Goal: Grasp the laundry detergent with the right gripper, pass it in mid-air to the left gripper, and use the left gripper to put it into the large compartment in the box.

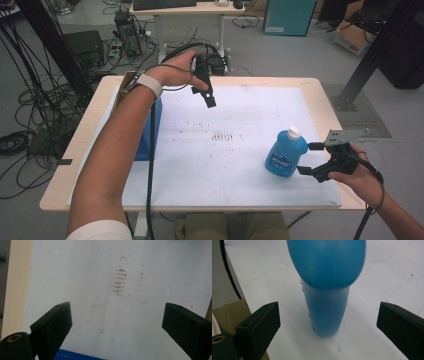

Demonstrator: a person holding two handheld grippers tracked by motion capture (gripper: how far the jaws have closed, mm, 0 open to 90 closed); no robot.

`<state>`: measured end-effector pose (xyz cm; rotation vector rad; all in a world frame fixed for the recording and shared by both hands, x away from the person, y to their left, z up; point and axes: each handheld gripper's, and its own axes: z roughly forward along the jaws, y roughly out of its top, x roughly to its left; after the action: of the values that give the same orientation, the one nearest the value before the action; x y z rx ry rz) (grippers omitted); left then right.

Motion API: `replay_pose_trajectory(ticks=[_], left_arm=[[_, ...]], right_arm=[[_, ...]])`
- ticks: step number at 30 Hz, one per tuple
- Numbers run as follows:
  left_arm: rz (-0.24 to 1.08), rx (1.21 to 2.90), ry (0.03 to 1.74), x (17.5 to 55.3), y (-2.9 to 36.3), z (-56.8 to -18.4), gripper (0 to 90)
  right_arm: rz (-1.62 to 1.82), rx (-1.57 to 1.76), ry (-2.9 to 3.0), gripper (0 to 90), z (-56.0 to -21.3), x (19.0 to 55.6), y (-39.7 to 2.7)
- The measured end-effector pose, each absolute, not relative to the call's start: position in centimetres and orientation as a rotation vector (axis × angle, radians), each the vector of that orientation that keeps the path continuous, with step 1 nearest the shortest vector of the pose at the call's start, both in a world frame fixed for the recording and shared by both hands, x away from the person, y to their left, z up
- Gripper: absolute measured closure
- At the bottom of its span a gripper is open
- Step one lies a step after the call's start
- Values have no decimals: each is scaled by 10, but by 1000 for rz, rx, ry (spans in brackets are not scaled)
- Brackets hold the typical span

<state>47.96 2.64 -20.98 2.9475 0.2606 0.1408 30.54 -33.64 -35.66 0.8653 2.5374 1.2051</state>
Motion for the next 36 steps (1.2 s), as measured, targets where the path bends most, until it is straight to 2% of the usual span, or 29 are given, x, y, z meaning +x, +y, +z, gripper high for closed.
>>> replay_pose_trajectory(ticks=[36], left_arm=[[145,2952,257,480,27,-210,97]], right_arm=[[1222,858,2532,53,-359,305,-336]])
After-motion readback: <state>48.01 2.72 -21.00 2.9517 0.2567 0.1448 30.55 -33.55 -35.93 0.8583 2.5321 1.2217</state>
